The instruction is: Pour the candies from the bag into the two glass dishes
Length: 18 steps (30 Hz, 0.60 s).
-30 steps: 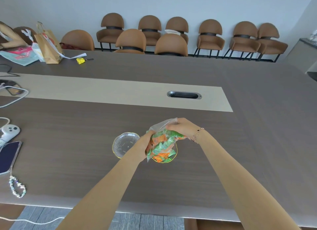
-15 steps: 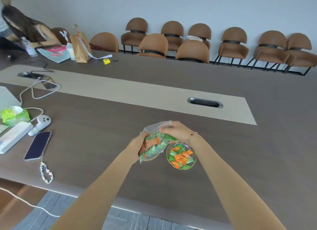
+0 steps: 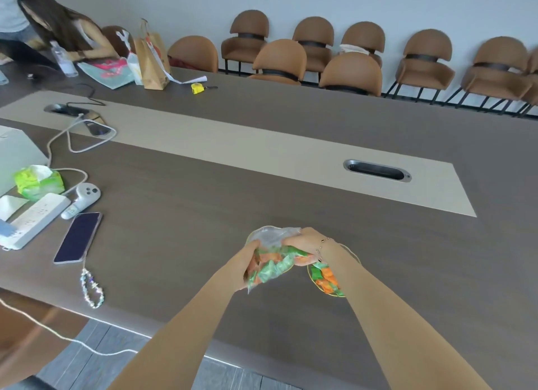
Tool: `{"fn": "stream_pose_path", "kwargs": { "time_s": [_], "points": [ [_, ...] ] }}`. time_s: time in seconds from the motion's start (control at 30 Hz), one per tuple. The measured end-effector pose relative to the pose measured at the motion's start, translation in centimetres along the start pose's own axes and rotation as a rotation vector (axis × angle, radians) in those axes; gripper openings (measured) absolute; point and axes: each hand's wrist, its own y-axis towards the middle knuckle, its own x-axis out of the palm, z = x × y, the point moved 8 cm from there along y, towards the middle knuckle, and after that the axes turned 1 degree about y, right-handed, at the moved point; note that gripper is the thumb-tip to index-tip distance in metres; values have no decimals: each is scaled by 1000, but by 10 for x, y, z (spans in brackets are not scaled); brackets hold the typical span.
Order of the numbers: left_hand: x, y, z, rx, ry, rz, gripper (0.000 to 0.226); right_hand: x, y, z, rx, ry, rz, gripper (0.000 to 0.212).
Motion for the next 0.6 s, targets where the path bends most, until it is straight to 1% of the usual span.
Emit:
{"fn": "stream_pose_path", "kwargs": {
  "time_s": [0.07,0.17,0.23,0.3,0.33,0.4,0.47,0.5,0.53,0.6],
  "points": [
    [7,-1,6,-19,-28,-56,35,-2,0,0,41,37,13,33],
    [0,3,14,-58,8,-25,41,-2,0,-4,53,81,-2,43],
    [-6,8,18,-62,24,-2,45,-1,-1,-7,50,80,0,37],
    [-6,11,21,-67,2,-7,48,-2,-2,-6,58,66,13,38],
    [-6,10,22,-74,-5,-12,46,-2,0,-5,66,63,21,41],
    [-5,4,24,-79,-22,-30,29,-3,-1,-5,72,72,13,47],
    [-7,0,25,-88,-74,-13,13,-1,-6,-4,87,115,-14,43],
    [-9,-1,26,-79,-108,-15,8,-1,-9,-4,93,126,-21,46],
    [-10,-3,28,-57,-123,-24,8,-1,-7,-4,90,123,-17,55],
    [-8,-8,35,-29,-117,-66,16,-5,-6,-4,65,89,9,75]
  ]
}}
